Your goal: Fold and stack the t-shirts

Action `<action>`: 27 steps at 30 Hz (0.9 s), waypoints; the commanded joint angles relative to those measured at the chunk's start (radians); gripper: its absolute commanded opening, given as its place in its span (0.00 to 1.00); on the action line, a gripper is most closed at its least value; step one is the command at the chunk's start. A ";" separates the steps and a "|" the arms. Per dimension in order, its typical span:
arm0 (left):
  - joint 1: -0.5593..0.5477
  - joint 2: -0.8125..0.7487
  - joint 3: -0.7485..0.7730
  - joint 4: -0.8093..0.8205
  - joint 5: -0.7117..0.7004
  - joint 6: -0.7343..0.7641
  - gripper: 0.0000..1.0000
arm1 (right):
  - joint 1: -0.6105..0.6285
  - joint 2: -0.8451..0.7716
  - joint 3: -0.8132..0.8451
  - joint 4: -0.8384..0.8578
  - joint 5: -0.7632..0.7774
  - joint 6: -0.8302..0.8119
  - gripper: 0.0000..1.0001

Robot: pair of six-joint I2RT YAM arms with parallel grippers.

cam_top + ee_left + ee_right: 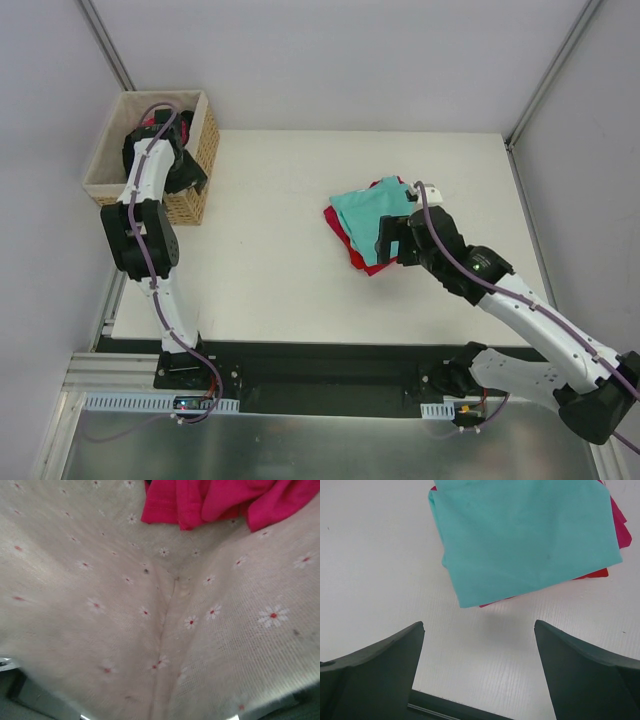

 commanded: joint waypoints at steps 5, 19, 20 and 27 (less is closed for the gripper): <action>-0.033 -0.227 0.133 0.171 0.181 0.091 0.99 | 0.004 0.154 0.149 -0.002 0.119 -0.049 0.96; -0.420 -0.761 -0.451 0.276 0.153 0.001 0.99 | -0.015 0.485 0.313 0.031 0.185 -0.109 0.96; -0.436 -0.776 -0.483 0.292 0.153 -0.009 0.99 | -0.018 0.505 0.318 0.039 0.173 -0.097 0.96; -0.522 -0.835 -0.683 0.342 0.120 -0.059 0.99 | -0.028 0.655 0.379 0.071 0.115 -0.072 0.96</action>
